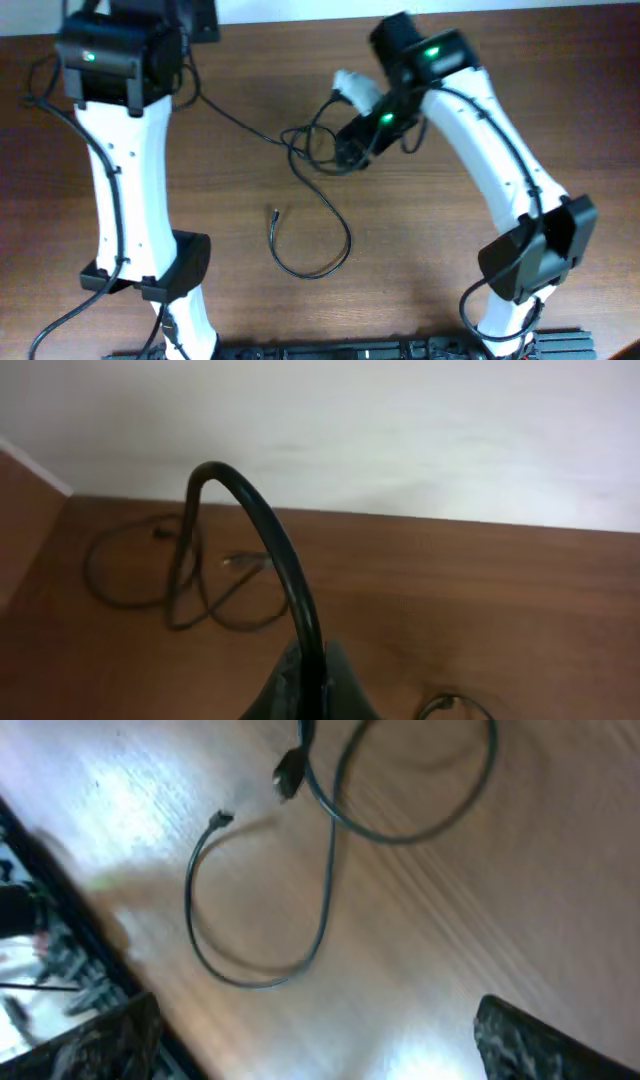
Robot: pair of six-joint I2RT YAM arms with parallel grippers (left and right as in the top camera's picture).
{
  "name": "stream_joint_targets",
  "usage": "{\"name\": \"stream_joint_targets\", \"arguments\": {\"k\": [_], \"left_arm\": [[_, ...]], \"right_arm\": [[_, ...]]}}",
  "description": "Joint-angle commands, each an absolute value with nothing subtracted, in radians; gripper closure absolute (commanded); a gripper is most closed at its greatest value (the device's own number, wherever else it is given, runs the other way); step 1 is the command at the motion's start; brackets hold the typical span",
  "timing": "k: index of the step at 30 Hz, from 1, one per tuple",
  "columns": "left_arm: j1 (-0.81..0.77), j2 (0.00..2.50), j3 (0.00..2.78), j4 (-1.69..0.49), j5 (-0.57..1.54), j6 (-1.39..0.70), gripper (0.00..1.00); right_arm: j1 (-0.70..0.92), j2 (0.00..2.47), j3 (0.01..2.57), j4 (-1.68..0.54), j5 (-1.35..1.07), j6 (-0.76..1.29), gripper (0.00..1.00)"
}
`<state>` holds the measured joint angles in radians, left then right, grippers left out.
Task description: Untangle cables
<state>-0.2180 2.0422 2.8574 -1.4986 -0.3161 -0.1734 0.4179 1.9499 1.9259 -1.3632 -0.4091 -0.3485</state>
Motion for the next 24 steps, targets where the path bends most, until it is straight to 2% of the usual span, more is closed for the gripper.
{"name": "stream_joint_targets", "arguments": {"k": [1, 3, 6, 11, 15, 17, 19, 20, 21, 22, 24], "left_arm": [[-0.162, 2.037, 2.863, -1.513, -0.31, -0.224, 1.0], [-0.139, 2.037, 2.863, -1.515, -0.31, -0.224, 1.0], [-0.118, 2.037, 2.863, -1.53, -0.29, -0.224, 1.0], [-0.115, 2.037, 2.863, -1.535, -0.246, -0.224, 1.0], [-0.115, 2.037, 2.863, -1.535, -0.216, -0.223, 1.0], [-0.115, 2.037, 2.863, -1.535, -0.216, -0.224, 1.0], [-0.115, 2.037, 2.863, -1.534, -0.216, -0.223, 1.0], [-0.115, 2.037, 2.863, -1.534, -0.216, -0.223, 1.0], [-0.115, 2.037, 2.863, -1.534, -0.216, -0.224, 1.0], [-0.115, 2.037, 2.863, -1.534, -0.216, -0.224, 1.0], [-0.115, 2.037, 2.863, -1.534, -0.216, -0.223, 1.0]], "right_arm": [[0.495, 1.942, 1.824, -1.236, -0.38, -0.405, 0.02], [0.546, 1.942, 1.725, -1.084, -0.372, -0.46, 0.0], [0.58, 1.942, 1.634, -0.86, -0.289, -0.459, 0.0], [0.616, 1.952, 1.484, -0.524, -0.287, -0.459, 0.01], [0.638, 2.009, 1.457, -0.468, -0.287, -0.459, 0.0], [0.643, 2.033, 1.457, -0.456, -0.287, -0.459, 0.08], [0.643, 2.047, 1.457, -0.455, -0.286, -0.46, 0.1], [0.643, 2.057, 1.457, -0.456, -0.287, -0.459, 0.14], [0.643, 2.065, 1.457, -0.456, -0.286, -0.459, 0.23], [0.643, 2.068, 1.457, -0.456, -0.287, -0.459, 0.43], [0.643, 2.063, 1.459, -0.441, -0.286, -0.433, 0.67]]}}
